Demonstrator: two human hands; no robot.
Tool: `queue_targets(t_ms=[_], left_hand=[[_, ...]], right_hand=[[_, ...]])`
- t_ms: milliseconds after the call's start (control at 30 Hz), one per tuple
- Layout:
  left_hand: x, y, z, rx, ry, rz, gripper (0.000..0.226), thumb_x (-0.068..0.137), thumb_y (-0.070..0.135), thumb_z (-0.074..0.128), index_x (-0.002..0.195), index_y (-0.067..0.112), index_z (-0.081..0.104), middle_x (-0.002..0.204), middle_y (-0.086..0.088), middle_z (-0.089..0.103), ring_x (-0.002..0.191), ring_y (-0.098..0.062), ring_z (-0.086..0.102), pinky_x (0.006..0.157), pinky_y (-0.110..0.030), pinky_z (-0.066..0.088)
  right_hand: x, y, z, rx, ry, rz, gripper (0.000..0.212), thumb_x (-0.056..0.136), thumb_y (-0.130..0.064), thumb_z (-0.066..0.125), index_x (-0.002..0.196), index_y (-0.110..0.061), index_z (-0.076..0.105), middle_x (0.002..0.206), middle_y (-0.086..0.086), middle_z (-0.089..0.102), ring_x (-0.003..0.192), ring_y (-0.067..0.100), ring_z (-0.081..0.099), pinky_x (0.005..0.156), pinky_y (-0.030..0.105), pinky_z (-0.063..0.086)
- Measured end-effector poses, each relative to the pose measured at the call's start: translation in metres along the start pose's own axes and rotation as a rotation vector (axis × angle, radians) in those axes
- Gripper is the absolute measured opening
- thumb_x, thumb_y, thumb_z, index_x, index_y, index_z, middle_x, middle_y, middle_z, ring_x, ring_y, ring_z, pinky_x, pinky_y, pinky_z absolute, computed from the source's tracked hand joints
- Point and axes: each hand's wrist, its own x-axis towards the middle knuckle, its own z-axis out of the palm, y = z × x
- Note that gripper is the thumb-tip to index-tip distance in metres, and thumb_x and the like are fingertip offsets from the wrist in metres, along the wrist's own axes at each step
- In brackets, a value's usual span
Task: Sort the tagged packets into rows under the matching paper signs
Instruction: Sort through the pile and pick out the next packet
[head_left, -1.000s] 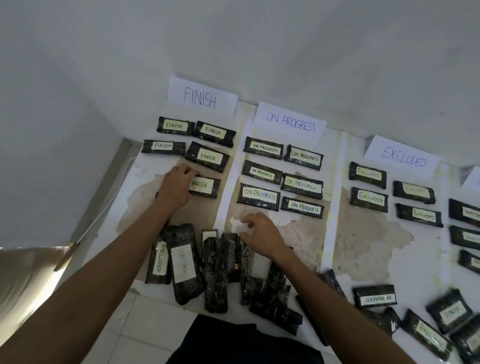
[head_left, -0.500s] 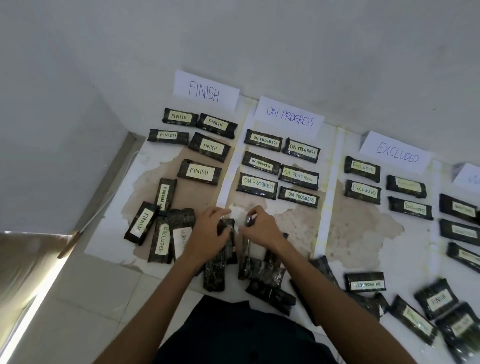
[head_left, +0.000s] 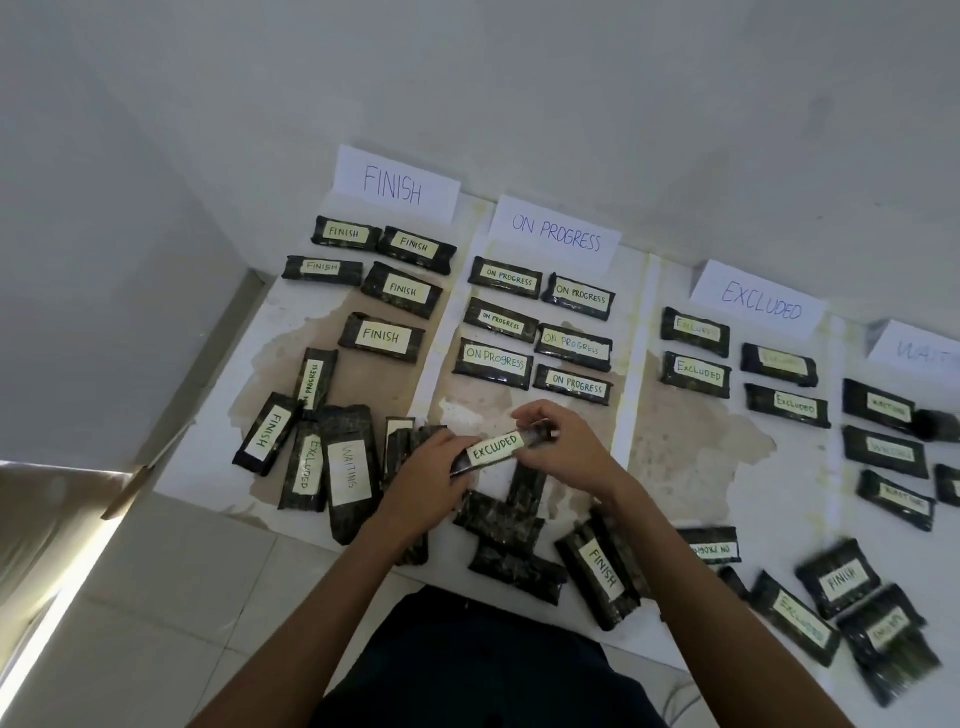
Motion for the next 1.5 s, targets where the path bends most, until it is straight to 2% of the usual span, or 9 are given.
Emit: queue_targets(t_ms=[100,233,500,767,1067,1233,1300,1367,1500], left_hand=[[0.009,0.008,0.004,0.081,-0.055,0.066,0.045,0.082,0.006,0.064,0.125,0.009,0.054,0.108,-0.007,0.055,0.099,-0.021,0.053,0.083,-0.026,0.042],[0.024,0.026,0.021,0.155,-0.136,0.155,0.043,0.081,0.009,0.065,0.122,0.011,0.056,0.105,-0.006,0.055,0.095,-0.023,0.055,0.083,-0.034,0.047],[0.063,0.082,0.071,0.202,-0.059,0.208,0.052,0.085,0.018,0.059,0.135,0.017,0.043,0.13,-0.005,0.047,0.115,-0.022,0.043,0.094,-0.034,0.042],[0.117,0.114,0.14,0.254,-0.163,0.128,0.054,0.086,0.014,0.055,0.138,0.013,0.039,0.138,-0.01,0.042,0.125,-0.028,0.039,0.102,-0.041,0.039],[0.135,0.127,0.18,0.304,-0.107,0.077,0.054,0.085,0.013,0.055,0.137,0.01,0.04,0.135,-0.013,0.044,0.119,-0.03,0.043,0.095,-0.04,0.041],[0.114,0.131,0.188,0.303,-0.042,0.089,0.051,0.085,0.011,0.056,0.134,0.009,0.045,0.131,-0.015,0.048,0.12,-0.031,0.042,0.097,-0.044,0.043],[0.1,0.132,0.191,0.289,-0.036,0.087,0.049,0.085,0.011,0.056,0.133,0.009,0.046,0.129,-0.014,0.049,0.118,-0.031,0.043,0.096,-0.045,0.044],[0.085,0.132,0.195,0.275,-0.053,0.066,0.049,0.085,0.011,0.057,0.133,0.01,0.046,0.128,-0.013,0.05,0.118,-0.03,0.043,0.098,-0.044,0.043],[0.055,0.129,0.206,0.219,-0.075,0.007,0.047,0.087,0.015,0.056,0.133,0.013,0.046,0.125,-0.008,0.05,0.115,-0.025,0.042,0.096,-0.039,0.044]], right_hand=[[-0.006,0.004,-0.006,-0.498,-0.044,-0.223,0.033,0.072,-0.022,0.074,0.105,-0.022,0.067,0.097,-0.002,0.06,0.09,0.017,0.052,0.08,0.03,0.044],[-0.02,0.016,-0.018,-0.725,-0.029,-0.326,0.03,0.073,-0.02,0.07,0.103,-0.021,0.068,0.094,0.0,0.063,0.088,0.023,0.051,0.072,0.036,0.043],[-0.047,0.076,-0.108,-0.791,0.189,-0.052,0.032,0.072,-0.014,0.071,0.104,-0.014,0.067,0.097,0.007,0.064,0.087,0.03,0.055,0.073,0.04,0.049],[-0.026,0.146,-0.192,-0.818,0.29,0.193,0.029,0.078,-0.019,0.068,0.107,-0.016,0.065,0.105,0.008,0.062,0.097,0.033,0.055,0.077,0.039,0.045],[0.002,0.18,-0.201,-0.794,0.177,0.102,0.032,0.08,-0.021,0.066,0.112,-0.017,0.061,0.11,0.011,0.059,0.102,0.033,0.051,0.082,0.041,0.041],[-0.021,0.181,-0.2,-0.799,0.282,-0.057,0.045,0.076,-0.012,0.065,0.121,-0.013,0.058,0.116,0.016,0.053,0.103,0.038,0.047,0.084,0.045,0.041],[-0.04,0.175,-0.197,-0.77,0.192,-0.115,0.044,0.077,-0.014,0.068,0.12,-0.013,0.058,0.119,0.015,0.054,0.106,0.036,0.048,0.089,0.045,0.042],[-0.062,0.172,-0.19,-0.704,-0.023,-0.113,0.043,0.077,-0.017,0.07,0.119,-0.016,0.059,0.121,0.009,0.056,0.111,0.029,0.048,0.095,0.04,0.04],[-0.097,0.182,-0.16,-0.813,-0.326,-0.115,0.045,0.076,-0.022,0.071,0.119,-0.022,0.057,0.117,0.003,0.058,0.106,0.025,0.05,0.086,0.038,0.044]])
